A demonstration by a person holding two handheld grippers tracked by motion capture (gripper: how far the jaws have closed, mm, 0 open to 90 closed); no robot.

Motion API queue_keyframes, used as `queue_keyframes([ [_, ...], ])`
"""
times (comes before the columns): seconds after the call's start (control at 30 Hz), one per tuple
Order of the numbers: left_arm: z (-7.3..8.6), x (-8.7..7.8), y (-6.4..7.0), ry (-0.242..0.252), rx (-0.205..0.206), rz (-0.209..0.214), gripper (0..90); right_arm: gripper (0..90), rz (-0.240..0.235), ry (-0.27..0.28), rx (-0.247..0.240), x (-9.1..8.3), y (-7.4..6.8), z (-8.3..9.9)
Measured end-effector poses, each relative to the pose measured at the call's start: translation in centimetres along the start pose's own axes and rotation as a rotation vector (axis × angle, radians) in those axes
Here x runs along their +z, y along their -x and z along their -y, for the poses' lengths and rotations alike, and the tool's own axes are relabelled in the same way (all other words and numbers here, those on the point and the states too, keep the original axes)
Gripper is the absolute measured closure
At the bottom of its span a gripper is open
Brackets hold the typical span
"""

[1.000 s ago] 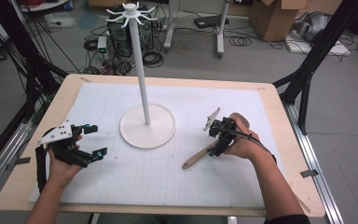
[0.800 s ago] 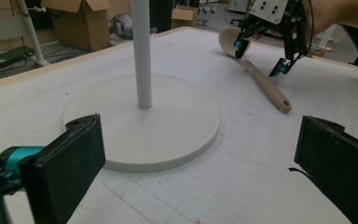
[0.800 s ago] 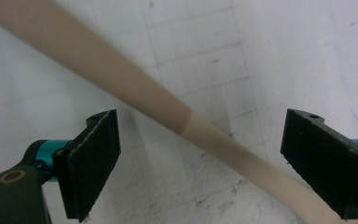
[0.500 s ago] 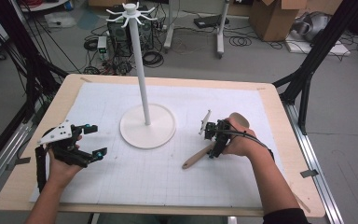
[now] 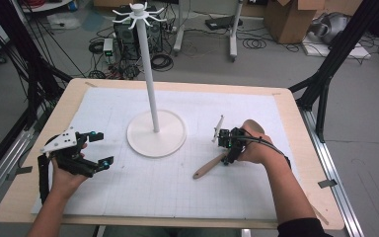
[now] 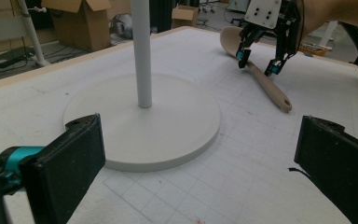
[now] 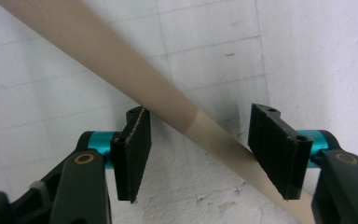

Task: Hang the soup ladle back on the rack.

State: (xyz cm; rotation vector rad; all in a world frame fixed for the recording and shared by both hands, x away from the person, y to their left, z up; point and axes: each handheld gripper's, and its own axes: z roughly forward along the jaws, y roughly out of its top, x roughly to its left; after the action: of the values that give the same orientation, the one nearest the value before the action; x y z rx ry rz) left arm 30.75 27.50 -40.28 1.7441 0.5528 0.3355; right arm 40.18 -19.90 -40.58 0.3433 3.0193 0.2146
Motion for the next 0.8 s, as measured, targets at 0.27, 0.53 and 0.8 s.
queue_keyframes([
  [0.27, 0.0, -0.1, 0.0, 0.003, -0.001, 0.002, 2.1, 47.9, 0.015, -0.05, -0.035, 0.0, -0.3, -0.8],
  [0.53, 0.0, 0.0, 0.1, 0.001, 0.004, 0.004, 2.1, 59.1, 0.025, -0.062, -0.066, -0.2, -0.6, -1.0],
  [0.8, 0.0, 0.0, 0.0, 0.0, 0.003, 0.006, 2.1, 68.4, 0.015, -0.081, -0.089, -0.2, -0.8, -1.2],
])
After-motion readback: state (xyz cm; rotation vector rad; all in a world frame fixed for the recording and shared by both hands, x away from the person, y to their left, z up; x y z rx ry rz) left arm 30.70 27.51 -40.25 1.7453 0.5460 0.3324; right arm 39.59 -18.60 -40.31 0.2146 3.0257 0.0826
